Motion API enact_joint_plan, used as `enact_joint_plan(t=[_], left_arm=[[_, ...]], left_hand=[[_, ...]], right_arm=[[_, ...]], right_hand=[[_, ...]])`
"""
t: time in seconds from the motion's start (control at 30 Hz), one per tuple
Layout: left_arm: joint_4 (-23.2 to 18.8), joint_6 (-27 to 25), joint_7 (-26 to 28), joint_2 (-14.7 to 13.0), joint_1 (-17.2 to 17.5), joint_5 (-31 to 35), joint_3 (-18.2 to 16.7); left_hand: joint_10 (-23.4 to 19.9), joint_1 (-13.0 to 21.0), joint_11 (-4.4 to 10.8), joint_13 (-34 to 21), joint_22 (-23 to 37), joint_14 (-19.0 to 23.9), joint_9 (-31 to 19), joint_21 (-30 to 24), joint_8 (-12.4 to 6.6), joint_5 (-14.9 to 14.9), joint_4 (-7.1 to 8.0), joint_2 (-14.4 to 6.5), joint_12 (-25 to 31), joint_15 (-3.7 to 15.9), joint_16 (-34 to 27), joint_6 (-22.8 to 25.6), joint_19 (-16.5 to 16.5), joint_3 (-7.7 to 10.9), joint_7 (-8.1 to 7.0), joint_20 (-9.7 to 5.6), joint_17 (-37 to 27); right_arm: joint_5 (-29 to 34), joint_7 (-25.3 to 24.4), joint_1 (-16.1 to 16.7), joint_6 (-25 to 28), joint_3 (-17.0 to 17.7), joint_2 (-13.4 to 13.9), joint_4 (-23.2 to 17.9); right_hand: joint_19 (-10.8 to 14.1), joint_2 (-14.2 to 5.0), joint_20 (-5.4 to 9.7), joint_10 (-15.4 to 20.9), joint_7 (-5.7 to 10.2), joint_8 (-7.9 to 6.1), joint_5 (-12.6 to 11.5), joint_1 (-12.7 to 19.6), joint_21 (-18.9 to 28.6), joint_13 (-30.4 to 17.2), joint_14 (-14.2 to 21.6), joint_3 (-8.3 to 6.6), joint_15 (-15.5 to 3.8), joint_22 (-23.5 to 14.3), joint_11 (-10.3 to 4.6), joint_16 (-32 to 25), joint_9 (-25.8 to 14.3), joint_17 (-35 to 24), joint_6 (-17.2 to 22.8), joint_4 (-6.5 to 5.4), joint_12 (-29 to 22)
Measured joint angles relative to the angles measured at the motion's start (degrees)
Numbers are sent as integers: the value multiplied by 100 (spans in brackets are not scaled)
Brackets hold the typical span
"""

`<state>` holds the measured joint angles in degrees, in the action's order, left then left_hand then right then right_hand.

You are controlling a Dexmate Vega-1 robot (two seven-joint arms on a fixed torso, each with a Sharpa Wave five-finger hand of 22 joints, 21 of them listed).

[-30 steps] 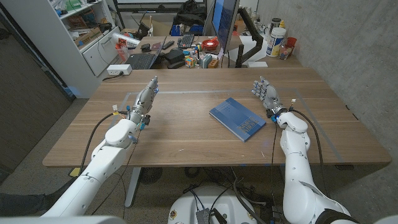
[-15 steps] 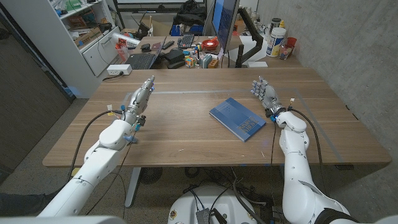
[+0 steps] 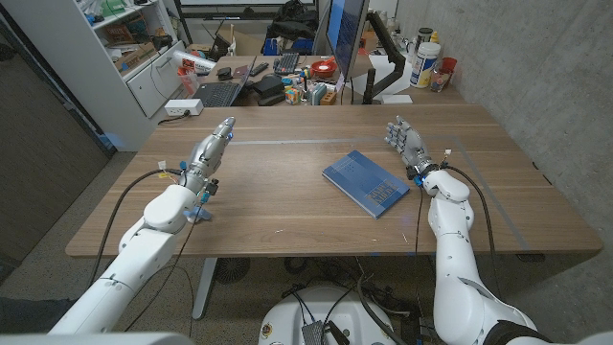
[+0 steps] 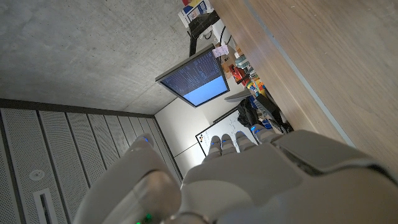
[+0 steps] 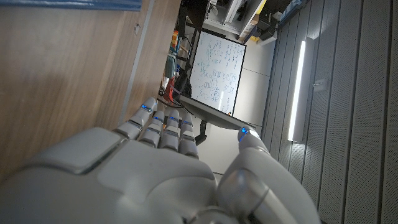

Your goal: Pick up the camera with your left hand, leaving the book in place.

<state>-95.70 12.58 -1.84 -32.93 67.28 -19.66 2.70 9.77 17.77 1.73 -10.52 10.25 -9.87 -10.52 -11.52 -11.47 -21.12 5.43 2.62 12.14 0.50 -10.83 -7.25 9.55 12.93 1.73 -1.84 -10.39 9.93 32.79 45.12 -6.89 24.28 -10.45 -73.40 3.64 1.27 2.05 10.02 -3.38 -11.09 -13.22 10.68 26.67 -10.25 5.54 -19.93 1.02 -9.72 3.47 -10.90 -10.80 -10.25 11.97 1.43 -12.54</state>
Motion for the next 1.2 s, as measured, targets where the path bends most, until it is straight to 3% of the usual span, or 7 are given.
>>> enact_joint_plan(t=[0.57, 1.2], left_arm=[[-256, -154, -80, -204, 225, 145, -218], [-785, -304, 7, -296, 723, 333, -680]], left_hand=[[0, 97, 0, 0, 0, 0, 0, 0, 0, 0, -47, 8, 0, 0, 0, 10, 0, 1, -11, 0, -1], [0, 173, 0, 0, 0, 0, 0, 0, 0, -50, -95, -22, 0, 0, 0, 10, 0, 2, -11, 0, -2]], right_arm=[[35, -25, -21, 18, -39, -10, 38], [117, -12, -103, 25, -72, 66, 124]], right_hand=[[42, 0, 0, 33, 0, 0, 0, 0, -40, 0, 0, 0, 0, 0, 33, 0, 1, 0, 0, 0, 0], [46, 0, 4, 32, 0, 0, 0, 0, -84, 0, 0, 24, 0, 0, 32, 0, 1, 0, 0, 24, 24]])
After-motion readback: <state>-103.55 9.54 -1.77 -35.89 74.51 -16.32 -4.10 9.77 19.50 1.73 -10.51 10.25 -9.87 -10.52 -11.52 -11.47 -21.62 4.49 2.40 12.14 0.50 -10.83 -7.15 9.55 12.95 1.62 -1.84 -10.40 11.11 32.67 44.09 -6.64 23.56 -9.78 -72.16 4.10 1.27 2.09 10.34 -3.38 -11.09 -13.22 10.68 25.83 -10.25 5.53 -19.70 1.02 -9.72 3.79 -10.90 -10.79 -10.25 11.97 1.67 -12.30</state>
